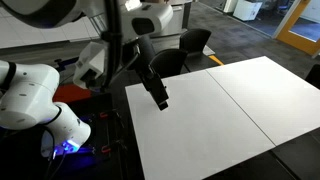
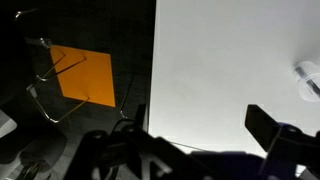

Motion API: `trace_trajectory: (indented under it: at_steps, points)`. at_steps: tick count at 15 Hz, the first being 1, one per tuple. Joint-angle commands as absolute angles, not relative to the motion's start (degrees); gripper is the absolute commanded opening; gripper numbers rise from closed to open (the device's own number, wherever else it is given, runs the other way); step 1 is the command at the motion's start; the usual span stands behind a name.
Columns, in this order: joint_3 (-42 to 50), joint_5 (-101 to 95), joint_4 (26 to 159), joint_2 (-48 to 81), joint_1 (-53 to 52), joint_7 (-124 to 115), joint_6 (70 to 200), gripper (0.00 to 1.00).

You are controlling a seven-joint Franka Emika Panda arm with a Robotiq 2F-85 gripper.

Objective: Take the marker out of the cup and put it on the table

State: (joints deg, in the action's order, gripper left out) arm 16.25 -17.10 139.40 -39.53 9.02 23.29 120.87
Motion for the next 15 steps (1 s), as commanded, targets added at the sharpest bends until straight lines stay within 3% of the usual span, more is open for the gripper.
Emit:
trace_trajectory:
  at_steps: [1, 9, 15]
  points:
    - [16.12, -16.97, 139.31, -39.48, 9.15, 23.37, 120.79, 1.00]
    - [16.18, -17.05, 139.58, -39.51, 8.22, 24.48, 123.02, 1.00]
    - [16.75, -16.04, 142.47, -36.64, 1.88, 29.97, 144.25, 1.00]
